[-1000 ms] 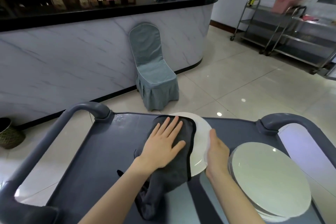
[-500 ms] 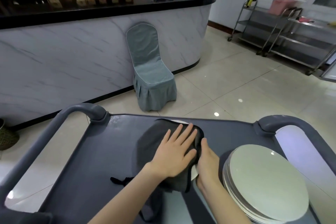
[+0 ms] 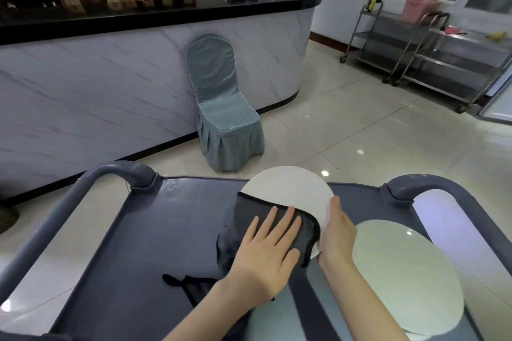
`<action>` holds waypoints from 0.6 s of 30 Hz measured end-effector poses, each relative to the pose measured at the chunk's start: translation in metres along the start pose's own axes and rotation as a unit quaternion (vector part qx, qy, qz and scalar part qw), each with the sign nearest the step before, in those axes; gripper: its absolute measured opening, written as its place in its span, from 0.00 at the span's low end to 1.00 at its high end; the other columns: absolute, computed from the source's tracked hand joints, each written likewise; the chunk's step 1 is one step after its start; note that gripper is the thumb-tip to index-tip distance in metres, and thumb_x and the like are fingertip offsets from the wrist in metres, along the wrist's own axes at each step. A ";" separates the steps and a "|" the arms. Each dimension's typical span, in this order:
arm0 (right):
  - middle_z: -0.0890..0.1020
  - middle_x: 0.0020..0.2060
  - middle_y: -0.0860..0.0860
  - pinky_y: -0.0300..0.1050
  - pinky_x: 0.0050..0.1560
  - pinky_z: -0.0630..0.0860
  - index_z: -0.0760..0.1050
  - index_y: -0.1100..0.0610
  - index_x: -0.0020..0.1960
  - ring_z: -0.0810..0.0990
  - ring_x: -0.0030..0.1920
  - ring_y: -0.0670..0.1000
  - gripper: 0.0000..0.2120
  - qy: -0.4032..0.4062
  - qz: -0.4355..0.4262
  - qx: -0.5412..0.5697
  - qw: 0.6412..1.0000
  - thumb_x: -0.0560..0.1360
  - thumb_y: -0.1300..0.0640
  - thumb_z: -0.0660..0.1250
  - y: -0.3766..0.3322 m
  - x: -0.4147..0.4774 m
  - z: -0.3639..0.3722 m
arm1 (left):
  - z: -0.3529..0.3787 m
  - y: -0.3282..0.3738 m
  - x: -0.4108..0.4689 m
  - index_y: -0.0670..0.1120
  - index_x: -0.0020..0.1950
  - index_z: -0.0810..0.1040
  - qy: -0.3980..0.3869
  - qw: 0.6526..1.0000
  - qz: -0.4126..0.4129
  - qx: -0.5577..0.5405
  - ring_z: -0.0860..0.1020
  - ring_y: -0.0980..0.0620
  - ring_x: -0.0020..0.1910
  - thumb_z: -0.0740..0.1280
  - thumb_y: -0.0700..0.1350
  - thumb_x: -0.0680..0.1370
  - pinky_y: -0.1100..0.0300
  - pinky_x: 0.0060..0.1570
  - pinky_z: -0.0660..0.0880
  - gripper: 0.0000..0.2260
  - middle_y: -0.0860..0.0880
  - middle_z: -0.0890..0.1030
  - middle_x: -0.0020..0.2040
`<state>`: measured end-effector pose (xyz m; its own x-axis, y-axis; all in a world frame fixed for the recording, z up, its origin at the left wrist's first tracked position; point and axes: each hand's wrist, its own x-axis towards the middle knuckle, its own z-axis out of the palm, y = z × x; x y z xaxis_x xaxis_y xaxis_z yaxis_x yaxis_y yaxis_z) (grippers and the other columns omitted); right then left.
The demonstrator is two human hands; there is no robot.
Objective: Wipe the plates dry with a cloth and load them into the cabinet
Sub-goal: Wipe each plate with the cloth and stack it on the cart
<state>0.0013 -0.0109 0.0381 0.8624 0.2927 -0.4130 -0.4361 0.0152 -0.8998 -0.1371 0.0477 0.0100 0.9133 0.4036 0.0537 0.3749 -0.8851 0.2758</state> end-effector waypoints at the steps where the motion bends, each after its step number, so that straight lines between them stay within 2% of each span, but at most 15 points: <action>1: 0.87 0.38 0.49 0.47 0.43 0.79 0.83 0.54 0.46 0.85 0.41 0.50 0.15 -0.003 -0.004 -0.006 1.000 0.80 0.44 0.64 0.005 -0.004 0.001 | 0.002 0.002 0.006 0.55 0.81 0.40 0.001 1.000 -0.003 -0.002 0.27 0.52 0.74 0.38 0.58 0.80 0.50 0.73 0.29 0.29 0.61 0.32 0.77; 6: 0.87 0.34 0.47 0.45 0.41 0.77 0.84 0.52 0.36 0.84 0.39 0.47 0.18 -0.058 0.003 -0.031 0.998 0.80 0.47 0.66 0.025 -0.026 0.004 | -0.001 -0.016 0.036 0.56 0.81 0.41 0.029 0.999 -0.019 -0.019 0.31 0.57 0.77 0.46 0.58 0.83 0.49 0.77 0.38 0.28 0.60 0.34 0.78; 8: 0.87 0.36 0.48 0.47 0.44 0.79 0.84 0.53 0.39 0.85 0.41 0.48 0.16 -0.081 0.008 -0.055 0.995 0.80 0.47 0.66 0.027 -0.029 0.002 | -0.004 -0.029 0.043 0.56 0.81 0.41 0.044 0.998 -0.026 -0.023 0.33 0.57 0.77 0.47 0.60 0.83 0.48 0.78 0.39 0.28 0.59 0.36 0.80; 10: 0.85 0.41 0.59 0.49 0.47 0.78 0.82 0.63 0.44 0.84 0.42 0.59 0.17 -0.090 -0.009 -0.074 0.993 0.79 0.49 0.67 0.023 -0.028 0.000 | -0.010 -0.041 0.046 0.57 0.81 0.42 0.063 0.997 -0.030 -0.018 0.35 0.57 0.78 0.46 0.63 0.81 0.48 0.78 0.40 0.29 0.59 0.39 0.80; 11: 0.83 0.41 0.65 0.48 0.45 0.76 0.79 0.68 0.45 0.80 0.40 0.63 0.19 -0.096 -0.029 -0.091 0.991 0.79 0.50 0.68 0.021 -0.026 -0.003 | -0.014 -0.045 0.047 0.57 0.81 0.44 0.078 0.996 -0.033 -0.013 0.39 0.56 0.79 0.45 0.64 0.80 0.48 0.78 0.42 0.30 0.58 0.43 0.81; 12: 0.80 0.38 0.66 0.46 0.41 0.73 0.76 0.70 0.44 0.77 0.36 0.60 0.20 -0.108 -0.053 -0.112 0.986 0.79 0.51 0.68 0.017 -0.023 -0.006 | -0.018 -0.049 0.048 0.58 0.81 0.48 0.095 0.995 -0.038 -0.014 0.45 0.54 0.80 0.46 0.65 0.79 0.49 0.78 0.46 0.31 0.56 0.49 0.81; 13: 0.78 0.33 0.62 0.42 0.37 0.71 0.76 0.68 0.41 0.75 0.34 0.55 0.19 -0.123 -0.076 -0.133 0.981 0.78 0.51 0.68 0.012 -0.020 -0.009 | -0.023 -0.052 0.048 0.58 0.80 0.52 0.111 0.992 -0.048 -0.027 0.54 0.53 0.78 0.49 0.66 0.79 0.51 0.77 0.53 0.31 0.55 0.57 0.80; 15: 0.75 0.26 0.48 0.35 0.29 0.68 0.75 0.55 0.29 0.71 0.29 0.46 0.19 -0.147 -0.106 -0.171 0.968 0.78 0.51 0.68 0.001 -0.014 -0.014 | -0.031 -0.060 0.045 0.59 0.76 0.60 0.126 0.985 -0.079 -0.090 0.68 0.53 0.69 0.55 0.67 0.77 0.56 0.66 0.65 0.28 0.56 0.69 0.72; 16: 0.73 0.24 0.44 0.32 0.26 0.66 0.73 0.52 0.27 0.69 0.26 0.44 0.21 -0.157 -0.124 -0.191 0.961 0.78 0.52 0.68 -0.005 -0.011 -0.016 | -0.034 -0.063 0.043 0.60 0.73 0.62 0.122 0.979 -0.096 -0.133 0.71 0.54 0.65 0.58 0.66 0.76 0.58 0.61 0.68 0.26 0.57 0.72 0.69; 18: 0.71 0.24 0.43 0.32 0.26 0.63 0.70 0.51 0.27 0.67 0.26 0.43 0.22 -0.183 -0.165 -0.220 0.944 0.79 0.53 0.68 -0.015 -0.003 -0.021 | -0.038 -0.069 0.038 0.60 0.68 0.66 0.107 0.962 -0.115 -0.223 0.76 0.56 0.59 0.63 0.64 0.75 0.58 0.58 0.73 0.23 0.57 0.78 0.63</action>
<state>0.0106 -0.0318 0.0494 0.7511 0.6531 -0.0963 0.0589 -0.2116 -0.9756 -0.1349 0.1332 0.0295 0.7433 0.6573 0.1248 0.4138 -0.5983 0.6861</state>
